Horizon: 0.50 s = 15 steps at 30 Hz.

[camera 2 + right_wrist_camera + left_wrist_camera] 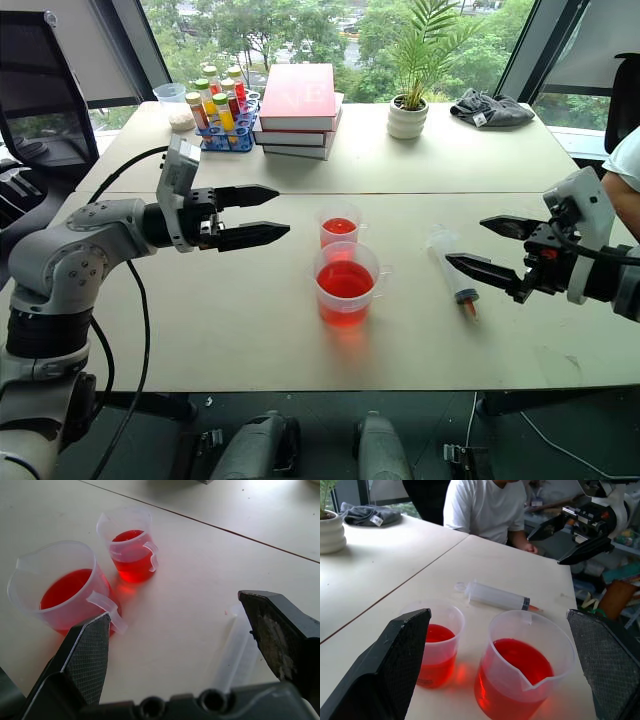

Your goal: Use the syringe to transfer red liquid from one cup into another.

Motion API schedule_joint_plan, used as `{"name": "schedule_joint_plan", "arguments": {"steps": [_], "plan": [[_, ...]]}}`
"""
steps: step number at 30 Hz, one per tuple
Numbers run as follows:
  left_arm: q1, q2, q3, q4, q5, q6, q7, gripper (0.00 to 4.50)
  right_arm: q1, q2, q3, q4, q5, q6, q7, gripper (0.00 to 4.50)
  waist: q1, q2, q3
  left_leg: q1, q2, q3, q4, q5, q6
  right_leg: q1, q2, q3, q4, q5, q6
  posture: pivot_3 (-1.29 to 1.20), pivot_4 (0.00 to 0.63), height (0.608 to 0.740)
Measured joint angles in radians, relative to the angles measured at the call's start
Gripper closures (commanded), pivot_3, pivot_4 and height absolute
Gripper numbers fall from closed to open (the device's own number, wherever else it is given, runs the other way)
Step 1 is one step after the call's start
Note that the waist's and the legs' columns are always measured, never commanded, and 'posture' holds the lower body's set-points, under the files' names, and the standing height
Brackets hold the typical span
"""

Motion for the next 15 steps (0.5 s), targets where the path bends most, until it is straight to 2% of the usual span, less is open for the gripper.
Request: {"name": "schedule_joint_plan", "arguments": {"steps": [15], "plan": [[-0.005,-0.006,0.0,0.039,0.0,-0.021,-0.001,0.0,-0.019,-0.006,0.027,0.025,-0.012,0.04,-0.066,0.02,0.0,0.0,0.0,0.0,0.0,0.0,0.0,0.0,0.0,0.0,0.0,0.0,0.0,0.0,0.0,0.0,0.15,0.74]]}}
